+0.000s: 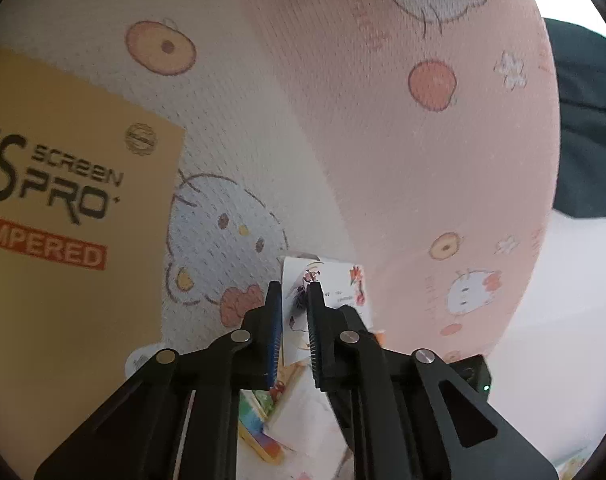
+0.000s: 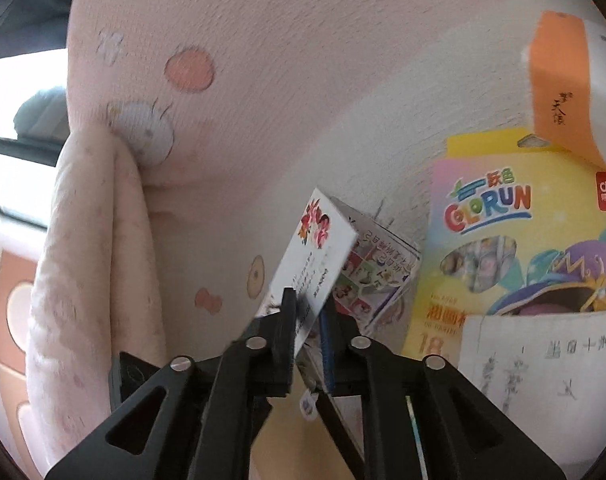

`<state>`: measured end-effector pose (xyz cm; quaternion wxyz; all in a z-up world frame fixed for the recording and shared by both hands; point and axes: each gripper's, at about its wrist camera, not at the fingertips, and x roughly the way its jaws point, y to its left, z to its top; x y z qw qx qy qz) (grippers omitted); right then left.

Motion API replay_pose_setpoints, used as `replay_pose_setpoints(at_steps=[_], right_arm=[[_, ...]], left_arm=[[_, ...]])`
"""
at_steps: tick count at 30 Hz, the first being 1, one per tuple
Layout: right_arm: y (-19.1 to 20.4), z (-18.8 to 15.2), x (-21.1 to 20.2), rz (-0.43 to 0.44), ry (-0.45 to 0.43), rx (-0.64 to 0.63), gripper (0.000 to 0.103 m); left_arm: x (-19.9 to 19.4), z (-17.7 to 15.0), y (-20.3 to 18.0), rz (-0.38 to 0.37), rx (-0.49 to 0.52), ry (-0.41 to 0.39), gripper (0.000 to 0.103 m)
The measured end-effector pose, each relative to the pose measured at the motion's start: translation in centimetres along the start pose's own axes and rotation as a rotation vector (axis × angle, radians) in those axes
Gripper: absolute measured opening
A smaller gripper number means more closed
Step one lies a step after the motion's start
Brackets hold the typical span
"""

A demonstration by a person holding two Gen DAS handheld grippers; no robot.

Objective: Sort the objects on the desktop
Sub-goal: 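Lift the white card with the left gripper and pull it from the pile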

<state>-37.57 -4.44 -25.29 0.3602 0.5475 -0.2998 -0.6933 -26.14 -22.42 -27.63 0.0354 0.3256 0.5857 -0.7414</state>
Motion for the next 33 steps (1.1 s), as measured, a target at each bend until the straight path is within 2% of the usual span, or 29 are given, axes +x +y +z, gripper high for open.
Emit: replay_pose_setpoints(at_steps=[2,3,4,5,9,14,17,22,24,26,28,29,31,33], right_arm=[[0.5,-0.6,-0.6,-0.021,-0.003,-0.030,0.037],[0.8,-1.0,-0.9,-0.030,-0.008,-0.044,0.059],[0.9,-1.5,-1.6,-0.033,-0.022,-0.056,0.067],[1.1,-2.0,-2.2,-0.036,-0.036,-0.067,0.068],[-0.1,-4.0,-4.3,-0.027,-0.075,-0.015,0.068],[-2.4,-6.2,-5.7,0.017,-0.097,0.119,0.068],[-3.4,-6.9,-5.4,0.047,-0.091,0.186,0.068],[-4.3,-7.6,-3.6,0.053,-0.050,0.210,0.068],[-4.5,-7.7,-3.6,0.076,-0.075,0.218,0.067],[-4.5,-7.3,-3.7,0.076,-0.089,0.212,0.059],[-4.5,-6.9,-3.5,0.055,-0.084,0.205,0.038],[-4.6,-6.7,-3.3,0.037,-0.073,0.201,0.036],[-5.1,-6.8,-3.0,0.051,-0.054,0.209,0.023],[-5.4,-7.0,-2.7,0.057,-0.035,0.209,0.020]], left_arm=[[-0.2,-0.2,-0.8,-0.004,-0.006,-0.001,0.006],[-0.5,-0.3,-1.0,0.000,-0.002,0.000,0.004],[-0.7,-0.4,-1.0,0.003,0.003,0.001,0.003],[-1.0,-0.5,-1.1,0.005,0.006,0.003,0.003],[-2.3,-1.0,-0.2,-0.013,-0.037,0.006,0.002],[-3.3,-2.0,0.5,-0.040,-0.106,-0.034,0.002],[-3.8,-2.9,0.8,-0.048,-0.128,-0.049,0.002],[-3.9,-4.1,1.2,-0.049,-0.162,-0.060,0.002],[-3.8,-4.3,1.2,-0.044,-0.168,-0.062,0.002],[-3.8,-4.4,1.2,-0.039,-0.168,-0.066,0.002],[-3.8,-4.6,1.3,-0.035,-0.167,-0.069,0.002],[-3.9,-4.6,1.3,-0.032,-0.167,-0.071,0.002],[-3.9,-4.8,1.3,-0.028,-0.167,-0.075,0.002],[-3.9,-4.9,1.4,-0.023,-0.166,-0.078,0.002]])
